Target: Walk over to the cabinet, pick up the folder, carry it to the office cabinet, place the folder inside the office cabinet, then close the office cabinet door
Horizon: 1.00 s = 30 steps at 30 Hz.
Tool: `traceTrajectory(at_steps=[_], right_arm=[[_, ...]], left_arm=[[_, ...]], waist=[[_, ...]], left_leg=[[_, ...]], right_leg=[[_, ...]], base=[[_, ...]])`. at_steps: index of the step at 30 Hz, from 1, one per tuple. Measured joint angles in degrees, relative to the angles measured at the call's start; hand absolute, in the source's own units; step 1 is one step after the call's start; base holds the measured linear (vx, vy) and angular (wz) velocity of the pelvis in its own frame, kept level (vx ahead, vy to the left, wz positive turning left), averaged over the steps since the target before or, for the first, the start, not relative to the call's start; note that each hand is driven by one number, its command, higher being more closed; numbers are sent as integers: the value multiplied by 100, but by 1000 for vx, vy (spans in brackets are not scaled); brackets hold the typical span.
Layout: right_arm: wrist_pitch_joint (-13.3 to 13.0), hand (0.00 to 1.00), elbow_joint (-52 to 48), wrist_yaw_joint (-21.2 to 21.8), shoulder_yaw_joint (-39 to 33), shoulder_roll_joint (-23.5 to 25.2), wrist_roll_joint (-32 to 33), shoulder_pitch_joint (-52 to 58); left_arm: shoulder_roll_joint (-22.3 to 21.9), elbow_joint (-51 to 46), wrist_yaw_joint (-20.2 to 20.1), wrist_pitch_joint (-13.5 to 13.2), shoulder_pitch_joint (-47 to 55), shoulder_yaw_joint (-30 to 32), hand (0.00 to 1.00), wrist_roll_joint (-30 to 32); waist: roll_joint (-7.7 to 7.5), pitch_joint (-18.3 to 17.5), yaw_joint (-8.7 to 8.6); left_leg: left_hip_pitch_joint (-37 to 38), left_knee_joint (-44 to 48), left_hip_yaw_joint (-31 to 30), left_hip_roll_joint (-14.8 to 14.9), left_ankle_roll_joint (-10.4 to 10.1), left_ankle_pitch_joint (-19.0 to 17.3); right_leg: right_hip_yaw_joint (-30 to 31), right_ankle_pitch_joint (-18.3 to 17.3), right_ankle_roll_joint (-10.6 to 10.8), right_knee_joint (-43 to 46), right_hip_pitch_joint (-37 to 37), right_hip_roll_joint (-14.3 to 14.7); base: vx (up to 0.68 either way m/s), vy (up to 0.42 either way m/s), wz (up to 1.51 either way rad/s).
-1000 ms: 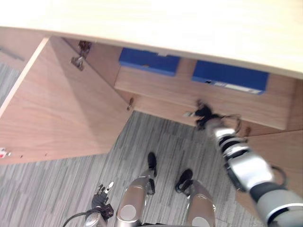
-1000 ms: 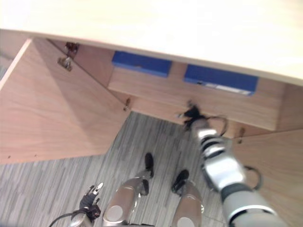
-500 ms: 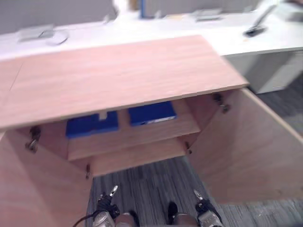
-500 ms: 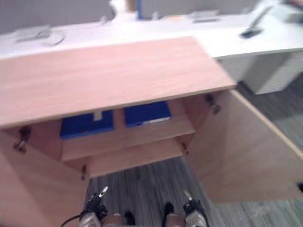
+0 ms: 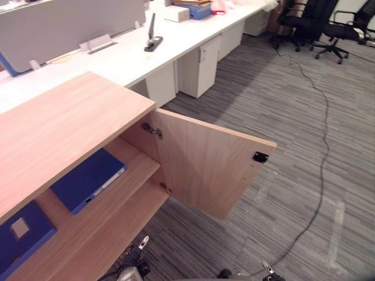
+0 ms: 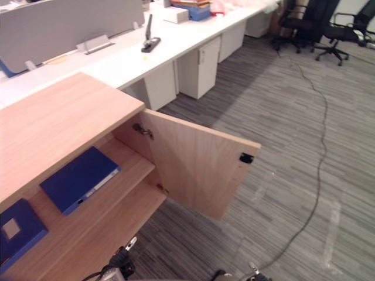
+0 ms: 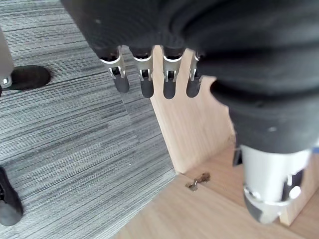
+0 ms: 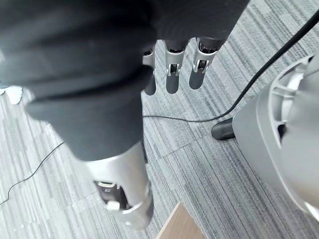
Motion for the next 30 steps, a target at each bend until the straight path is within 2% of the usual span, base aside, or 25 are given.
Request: traceTrajectory(at_steps=[3,6,10,14,19,22,30], right_arm=[[44,0,0,-7,77,68,-119,-35],[34,0,-153,-44,295,-82,-135,-269],[-19,0,-625,-103,352,-578,-301,-713],[-173,0,-1386,-177,949,-1178,-673,-1137],[-248,0,-1597,-123,1704,-1661,-1040,-1834],[-279,0,-1593,12,2325,-1963,-1053,-2347],[-317,0,-1450,308,3423,-2056,-1250,-3437]], left_arm=[[2,10,4,17,56,-23,0,12],[13,7,5,18,143,-87,0,22],[68,-1,1,18,256,-368,0,42],[313,-5,-66,17,362,-769,0,67],[500,-7,-123,19,503,-1076,0,59],[500,-19,-244,39,525,-1339,0,-1],[607,-155,-374,56,513,-1867,0,-119]], waist=[[-5,-3,-31],[-46,-1,-37],[-60,10,-47],[-91,30,-49],[-92,42,-35],[-83,52,13],[-65,109,108]], left_leg=[[125,-153,-15,-58,-103,78],[179,-270,-71,-171,-123,101],[164,-371,-353,-352,-120,105],[78,-473,-714,-489,-120,105],[79,-481,-1014,-529,-118,103],[74,-475,-1168,-574,-116,103],[-8,-334,-1432,-669,-75,79]], right_leg=[[155,224,15,-351,92,162],[324,529,33,-797,160,288],[402,922,57,-1389,294,349],[403,1229,66,-1862,360,392],[394,1298,94,-1921,407,370],[374,1323,127,-1921,432,309],[373,1376,154,-1920,438,179]], base=[[-20,0,-28],[-54,46,-26],[-51,36,-8],[-44,12,0],[-16,8,3],[-21,25,6],[-8,33,3]])
